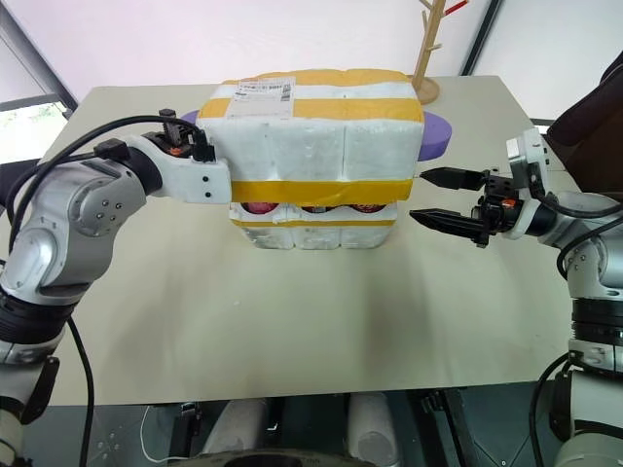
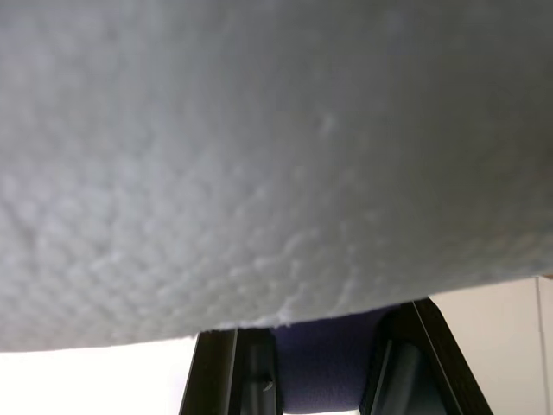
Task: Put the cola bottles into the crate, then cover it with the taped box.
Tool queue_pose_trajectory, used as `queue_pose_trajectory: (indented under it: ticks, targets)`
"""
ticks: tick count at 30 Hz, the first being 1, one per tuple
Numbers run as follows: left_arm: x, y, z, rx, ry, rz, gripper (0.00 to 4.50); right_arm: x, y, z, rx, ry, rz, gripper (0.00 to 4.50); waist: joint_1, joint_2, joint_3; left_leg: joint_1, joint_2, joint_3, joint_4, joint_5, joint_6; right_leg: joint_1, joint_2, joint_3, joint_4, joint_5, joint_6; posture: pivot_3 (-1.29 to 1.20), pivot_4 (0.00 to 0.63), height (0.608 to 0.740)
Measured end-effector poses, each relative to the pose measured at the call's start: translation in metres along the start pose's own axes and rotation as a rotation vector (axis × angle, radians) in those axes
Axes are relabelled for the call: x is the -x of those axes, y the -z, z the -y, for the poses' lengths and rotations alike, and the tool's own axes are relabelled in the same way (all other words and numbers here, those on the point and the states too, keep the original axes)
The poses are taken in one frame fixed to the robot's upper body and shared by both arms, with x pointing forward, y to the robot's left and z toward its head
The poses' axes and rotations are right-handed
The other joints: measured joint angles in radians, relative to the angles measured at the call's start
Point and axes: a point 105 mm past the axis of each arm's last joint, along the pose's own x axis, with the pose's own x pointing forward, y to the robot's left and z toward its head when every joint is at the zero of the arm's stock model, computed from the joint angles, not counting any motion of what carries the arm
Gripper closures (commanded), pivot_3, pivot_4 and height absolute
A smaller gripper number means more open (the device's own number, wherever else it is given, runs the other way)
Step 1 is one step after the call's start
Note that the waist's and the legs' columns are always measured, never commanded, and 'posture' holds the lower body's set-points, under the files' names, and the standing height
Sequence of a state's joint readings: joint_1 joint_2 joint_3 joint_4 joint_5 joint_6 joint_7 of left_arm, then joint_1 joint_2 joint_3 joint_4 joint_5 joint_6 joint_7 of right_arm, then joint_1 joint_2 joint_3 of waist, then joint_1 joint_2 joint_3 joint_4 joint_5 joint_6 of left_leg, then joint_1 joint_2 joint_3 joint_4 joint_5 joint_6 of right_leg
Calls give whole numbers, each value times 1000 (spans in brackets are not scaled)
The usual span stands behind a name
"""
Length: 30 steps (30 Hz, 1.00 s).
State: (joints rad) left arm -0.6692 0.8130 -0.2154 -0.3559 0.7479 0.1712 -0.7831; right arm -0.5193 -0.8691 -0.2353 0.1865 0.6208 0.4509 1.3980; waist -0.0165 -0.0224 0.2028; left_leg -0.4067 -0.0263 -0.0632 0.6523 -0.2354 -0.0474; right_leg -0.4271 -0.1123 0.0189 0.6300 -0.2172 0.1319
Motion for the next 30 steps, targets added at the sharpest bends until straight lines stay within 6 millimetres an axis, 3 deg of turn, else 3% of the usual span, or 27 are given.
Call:
queue_pose_trajectory:
  ticks: [5,12,23,30]
  targets:
    - [0,-2,-3,-60,-17,-7,4062,7,7,3,2,13,-26,0,0,0,0,0,0,0,0,0,0,0,0,0,0,0,0,0,150,740]
    - [0,-15,3,-4,-13,-3,4062,9,7,3,1,3,-27,0,4,0,0,0,0,0,1,0,0,0,0,0,0,0,0,0,150,740]
    - [-7,4,12,85,15,-39,4062,9,8,3,-15,5,-30,0,-2,0,0,1,0,0,0,0,0,1,0,0,0,0,0,0,150,740]
    - [-5,-6,14,127,40,-1,4062,8,8,4,-19,14,-31,0,3,0,0,0,0,0,1,0,0,1,0,0,0,0,0,0,150,740]
